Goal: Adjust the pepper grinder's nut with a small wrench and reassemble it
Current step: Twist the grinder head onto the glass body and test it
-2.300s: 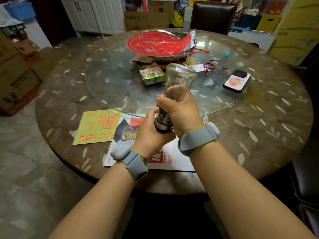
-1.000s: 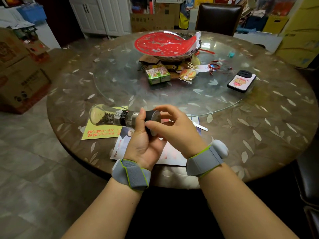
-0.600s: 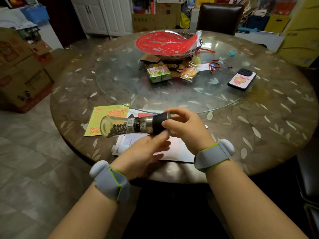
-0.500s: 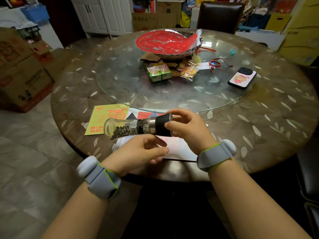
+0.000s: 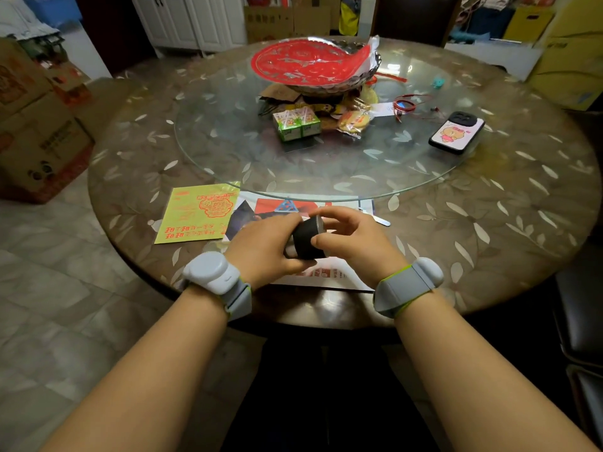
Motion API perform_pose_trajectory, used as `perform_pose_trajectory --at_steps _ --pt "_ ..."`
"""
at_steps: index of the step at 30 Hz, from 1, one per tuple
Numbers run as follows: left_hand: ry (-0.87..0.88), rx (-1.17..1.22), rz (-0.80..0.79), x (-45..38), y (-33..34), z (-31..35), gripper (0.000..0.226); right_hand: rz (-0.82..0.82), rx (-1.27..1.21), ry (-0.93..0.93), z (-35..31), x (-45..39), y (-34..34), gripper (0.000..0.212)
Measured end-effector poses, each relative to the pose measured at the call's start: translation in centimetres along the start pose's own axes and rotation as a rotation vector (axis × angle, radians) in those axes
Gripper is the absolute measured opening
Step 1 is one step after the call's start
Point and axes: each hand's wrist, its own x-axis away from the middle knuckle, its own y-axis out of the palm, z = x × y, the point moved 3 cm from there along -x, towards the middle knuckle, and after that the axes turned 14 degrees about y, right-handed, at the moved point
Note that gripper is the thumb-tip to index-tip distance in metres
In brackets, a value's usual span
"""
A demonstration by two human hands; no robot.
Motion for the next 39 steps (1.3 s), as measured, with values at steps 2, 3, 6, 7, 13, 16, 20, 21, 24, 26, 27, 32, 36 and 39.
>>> perform_pose_trajectory --at_steps 2,3,6,7,13,16,20,21,24,26,27,32,36,39 --pt "0.009 -0.015 -0.009 0.0 0.0 0.3 0.045 -0.037 0.024 -0.016 -0.1 -0.1 -0.2 0.046" --pt "0.016 -0.044 0.005 0.1 -0.1 0.5 0.043 -0.065 0.036 -0.019 -0.1 -0.2 -0.4 0.048" --pt "0.023 -0.151 0.018 0.2 -0.1 0.8 0.043 -0.054 0.018 0.041 0.2 -0.7 -1.1 0.051" --pt "0.027 -0.200 -0.026 0.2 0.2 0.6 0.043 -0.001 -0.008 0.064 0.3 -0.8 -1.4 0.048" --pt "-0.015 -0.192 -0.200 0.7 2.1 -0.7 0.043 0.221 -0.059 0.044 0.7 -0.8 -2.9 0.005" --pt "-0.011 -0.144 -0.192 0.7 2.3 -0.5 0.043 0.182 0.035 0.053 0.9 -0.5 -2.7 0.006" --pt "-0.019 -0.025 -0.088 0.5 1.2 -0.1 0.041 0.052 0.261 0.063 0.7 -0.2 -1.9 0.030" --pt "-0.012 0.002 -0.055 0.4 0.7 0.1 0.041 0.021 0.296 0.053 0.5 -0.2 -1.6 0.030" --pt "-0.011 0.028 -0.008 0.0 -0.2 0.3 0.042 -0.030 0.284 0.005 -0.7 -0.3 -1.1 0.034" --pt "-0.024 0.043 0.019 0.2 -0.6 0.1 0.043 -0.035 0.279 -0.004 -1.2 -0.6 -1.0 0.042" --pt "-0.031 0.061 0.031 0.3 -0.7 0.0 0.041 -0.042 0.293 -0.009 -1.5 -0.7 -0.9 0.046" --pt "-0.040 0.159 0.132 0.8 -1.3 -0.4 0.035 -0.042 0.357 -0.054 -2.4 -1.1 -0.1 0.065" --pt "-0.033 0.106 0.191 0.6 -1.9 -0.7 0.031 -0.032 0.394 -0.079 -3.4 -1.4 0.1 0.066" --pt "-0.018 0.076 0.200 0.5 -2.3 -1.3 0.043 -0.017 0.421 -0.089 -3.9 -1.5 0.3 0.056"
